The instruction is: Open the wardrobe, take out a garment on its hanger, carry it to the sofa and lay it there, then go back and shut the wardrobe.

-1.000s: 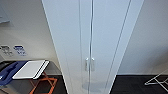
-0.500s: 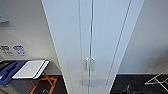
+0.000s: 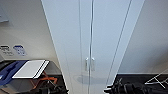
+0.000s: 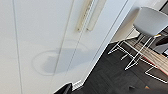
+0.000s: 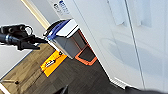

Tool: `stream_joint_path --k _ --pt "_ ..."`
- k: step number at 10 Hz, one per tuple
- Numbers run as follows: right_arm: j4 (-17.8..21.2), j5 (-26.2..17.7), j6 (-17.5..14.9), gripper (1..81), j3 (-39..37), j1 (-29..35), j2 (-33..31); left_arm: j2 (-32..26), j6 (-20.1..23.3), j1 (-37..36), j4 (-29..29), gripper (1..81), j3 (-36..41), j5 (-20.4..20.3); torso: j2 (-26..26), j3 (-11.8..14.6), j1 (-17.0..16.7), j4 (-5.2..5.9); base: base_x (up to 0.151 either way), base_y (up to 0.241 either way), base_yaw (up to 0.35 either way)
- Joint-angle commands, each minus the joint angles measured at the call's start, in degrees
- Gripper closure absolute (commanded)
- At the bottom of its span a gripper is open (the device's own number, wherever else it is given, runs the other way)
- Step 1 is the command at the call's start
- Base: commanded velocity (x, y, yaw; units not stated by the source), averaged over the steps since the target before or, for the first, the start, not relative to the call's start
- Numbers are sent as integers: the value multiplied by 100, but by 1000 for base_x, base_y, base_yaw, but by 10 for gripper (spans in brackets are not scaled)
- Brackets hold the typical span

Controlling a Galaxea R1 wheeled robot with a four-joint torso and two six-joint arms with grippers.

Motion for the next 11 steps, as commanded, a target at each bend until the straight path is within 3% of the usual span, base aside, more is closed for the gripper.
stream_joint_path --k 1,5,7,11 --pt "28 -56 223 10 -61 1177 -64 86 -38 -931 -126 10 -145 160 0 0 0 0 0 0 0" --pt "46 -82 338 10 -490 1732 278 587 -47 -1325 -390 10 -788 221 2 -5 4 0 0 0 0" --pt "55 -187 338 10 -764 1960 586 825 -47 -1616 -452 10 -963 565 5 -7 6 0 0 0 0" --pt "28 -329 347 10 -1590 2172 1333 1397 -47 -1880 -504 10 -1526 697 11 -9 11 0 0 0 0"
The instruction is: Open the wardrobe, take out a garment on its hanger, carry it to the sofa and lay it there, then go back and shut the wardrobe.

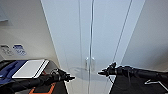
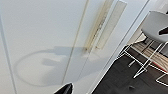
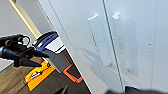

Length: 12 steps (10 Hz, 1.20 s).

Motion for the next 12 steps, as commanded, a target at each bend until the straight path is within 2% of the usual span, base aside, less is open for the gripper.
stream_joint_path --k 1,3,5,8,12 --pt "13 -102 16 10 -660 989 500 256 -3 -962 -88 10 -343 168 0 0 0 0 0 0 0" --pt "-22 -102 7 10 -1019 1086 815 536 -3 -1015 -88 10 -640 221 2 0 2 0 0 0 0" --pt "-100 -304 7 10 -1125 1174 1026 747 -3 -1093 -79 10 -712 256 5 -2 2 0 0 0 0" --pt "-118 -304 16 10 -1161 1306 1133 977 -3 -1225 -79 10 -756 309 7 -7 6 0 0 0 0" --pt "-66 21 157 10 -1829 1350 1317 1302 -3 -1243 -79 10 -1063 318 7 -9 6 0 0 0 0"
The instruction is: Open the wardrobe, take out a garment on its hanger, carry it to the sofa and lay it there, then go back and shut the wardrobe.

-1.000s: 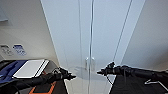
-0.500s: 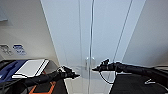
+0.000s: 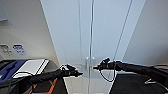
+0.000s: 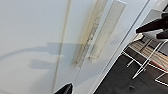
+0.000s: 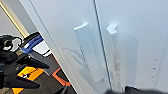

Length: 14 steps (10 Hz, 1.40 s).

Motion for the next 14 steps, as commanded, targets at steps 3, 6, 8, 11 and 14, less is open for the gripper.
stream_joint_path --k 3,6,8,11,14 --pt "-7 354 330 10 -619 1184 294 187 -9 -916 -47 10 -205 45 2 0 0 0 0 0 0" --pt "-7 345 392 10 -769 1255 567 398 -36 -916 -56 10 -539 36 4 0 2 0 0 0 0" --pt "2 354 410 10 -918 1272 751 643 -36 -933 -56 10 -915 36 4 0 2 0 0 0 0" --pt "-7 354 410 10 -1128 1238 962 995 -36 -951 -47 10 -1373 53 9 -2 2 0 0 0 0" --pt "2 477 410 10 -1568 1237 1164 1127 -53 -1039 -56 10 -1479 54 9 -2 2 0 0 0 0"
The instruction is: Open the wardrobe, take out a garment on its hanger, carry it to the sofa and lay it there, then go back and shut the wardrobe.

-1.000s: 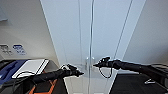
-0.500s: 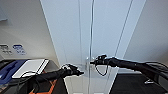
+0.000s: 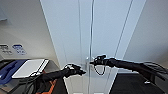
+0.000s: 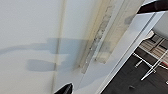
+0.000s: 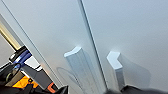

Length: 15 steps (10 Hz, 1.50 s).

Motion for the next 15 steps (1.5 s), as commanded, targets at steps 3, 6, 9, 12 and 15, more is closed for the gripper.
stream_joint_path --k 3,6,9,12,15 --pt "-16 143 3 10 -540 1063 408 286 -60 -1066 -41 10 -319 13 0 0 2 0 0 0 0" --pt "-7 143 3 10 -515 1071 470 778 -60 -1118 11 10 -917 13 0 0 2 0 0 0 0" --pt "2 143 11 10 -339 1036 470 1068 -60 -1206 47 10 -1242 -13 0 0 2 0 0 0 0" --pt "2 160 11 10 -268 983 461 1350 -51 -1215 73 10 -1621 -57 0 0 4 0 0 0 0" --pt "2 205 11 10 -242 966 453 1623 -42 -1215 178 10 -1999 -75 0 0 6 0 0 0 0"
